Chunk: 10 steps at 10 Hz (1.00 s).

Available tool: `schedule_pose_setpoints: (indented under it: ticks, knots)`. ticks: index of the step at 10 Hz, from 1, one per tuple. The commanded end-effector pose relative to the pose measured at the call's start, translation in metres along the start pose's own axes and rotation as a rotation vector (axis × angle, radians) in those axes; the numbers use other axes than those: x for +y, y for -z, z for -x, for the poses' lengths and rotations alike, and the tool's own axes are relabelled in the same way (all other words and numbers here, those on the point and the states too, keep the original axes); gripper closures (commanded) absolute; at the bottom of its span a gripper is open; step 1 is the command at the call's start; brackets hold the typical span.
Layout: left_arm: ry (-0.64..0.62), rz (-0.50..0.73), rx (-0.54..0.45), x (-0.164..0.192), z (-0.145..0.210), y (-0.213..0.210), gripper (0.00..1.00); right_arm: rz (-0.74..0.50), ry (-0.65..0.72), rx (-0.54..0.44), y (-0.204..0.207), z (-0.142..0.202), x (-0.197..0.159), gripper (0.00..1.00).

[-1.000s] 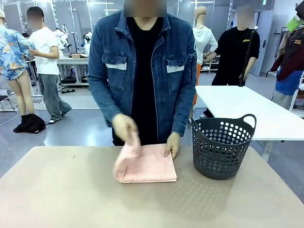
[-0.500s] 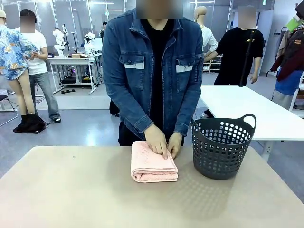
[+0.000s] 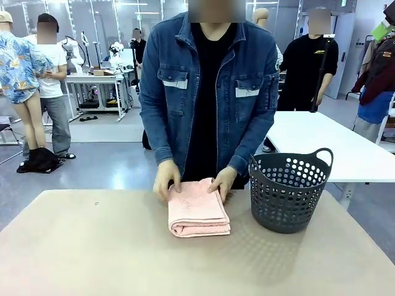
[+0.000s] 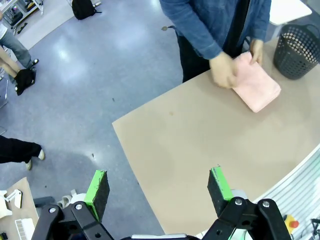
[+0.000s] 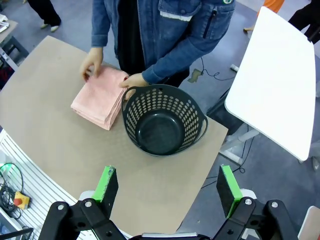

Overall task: Fold the towel.
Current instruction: Pick up the 100 cm Hotel Towel and place it on the left side of the table.

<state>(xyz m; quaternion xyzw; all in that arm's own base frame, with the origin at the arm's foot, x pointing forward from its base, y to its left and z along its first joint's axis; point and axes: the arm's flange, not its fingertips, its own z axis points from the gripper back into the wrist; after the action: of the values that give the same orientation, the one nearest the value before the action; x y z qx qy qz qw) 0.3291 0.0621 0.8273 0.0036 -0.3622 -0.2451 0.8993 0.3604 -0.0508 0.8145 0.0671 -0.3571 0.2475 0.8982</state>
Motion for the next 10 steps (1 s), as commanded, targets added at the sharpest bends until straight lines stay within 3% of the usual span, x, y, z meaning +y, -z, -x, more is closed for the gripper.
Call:
schedule_pose_setpoints:
  ticks: [1,10]
  knots:
    - [0.001,0.001,0.014,-0.0011,0.0009,-0.0024,0.00,0.002,-0.004,0.004,-0.0019,0.0010,-0.0001,0.00]
    - [0.001,0.001,0.014,-0.0011,0.0009,-0.0024,0.00,0.002,-0.004,0.004,-0.0019,0.0010,-0.0001,0.00]
